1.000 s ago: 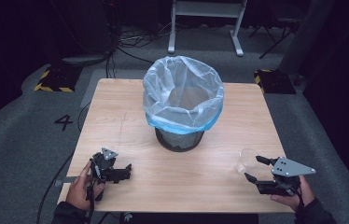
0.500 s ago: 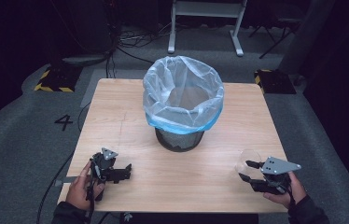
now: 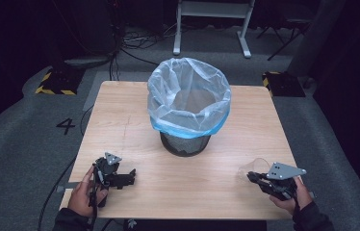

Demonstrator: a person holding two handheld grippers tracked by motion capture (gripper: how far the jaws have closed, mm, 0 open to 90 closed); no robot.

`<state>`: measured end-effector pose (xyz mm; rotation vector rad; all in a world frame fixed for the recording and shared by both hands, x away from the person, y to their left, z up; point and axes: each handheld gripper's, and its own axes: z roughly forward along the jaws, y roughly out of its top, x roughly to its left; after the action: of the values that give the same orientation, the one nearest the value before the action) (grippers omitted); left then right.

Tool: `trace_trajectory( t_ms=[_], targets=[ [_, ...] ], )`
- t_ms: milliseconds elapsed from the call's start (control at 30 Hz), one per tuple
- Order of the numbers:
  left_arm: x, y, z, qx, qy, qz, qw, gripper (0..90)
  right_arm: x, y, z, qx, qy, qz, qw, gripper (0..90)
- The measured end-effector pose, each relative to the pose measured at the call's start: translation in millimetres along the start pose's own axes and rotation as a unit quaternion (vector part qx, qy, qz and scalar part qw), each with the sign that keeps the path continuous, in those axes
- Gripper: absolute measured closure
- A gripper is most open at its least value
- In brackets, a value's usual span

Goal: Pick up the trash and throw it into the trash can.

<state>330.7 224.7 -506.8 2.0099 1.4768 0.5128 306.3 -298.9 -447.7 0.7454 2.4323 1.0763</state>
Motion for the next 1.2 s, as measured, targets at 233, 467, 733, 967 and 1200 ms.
trace_trajectory(
  t_ms=[233,467,733,967,1200],
  targets=[
    [0.0,0.0,0.0,0.000,0.000,0.000,1.0000,0.1,0.3,-1.5,-0.6,-0.010,-0.004,0.005,0.9999,86.1],
    [-0.1,0.0,0.0,0.000,0.000,0.000,1.0000,0.1,0.2,-1.3,-0.7,-0.011,0.002,0.002,0.9999,86.2],
    [0.6,-0.3,-0.2,-0.001,-0.002,0.003,1.0000,0.2,-2.4,-2.3,-1.5,-0.010,-0.004,-0.001,0.9999,86.1],
    [1.0,-0.4,-0.3,-0.001,-0.004,0.004,1.0000,0.2,-3.3,-4.1,-4.5,-0.008,-0.005,0.002,0.9999,86.6],
    [1.0,-0.4,-0.3,-0.001,-0.004,0.005,1.0000,0.2,-3.4,-3.2,-7.9,-0.019,-0.008,0.002,0.9998,87.2]
  ],
)
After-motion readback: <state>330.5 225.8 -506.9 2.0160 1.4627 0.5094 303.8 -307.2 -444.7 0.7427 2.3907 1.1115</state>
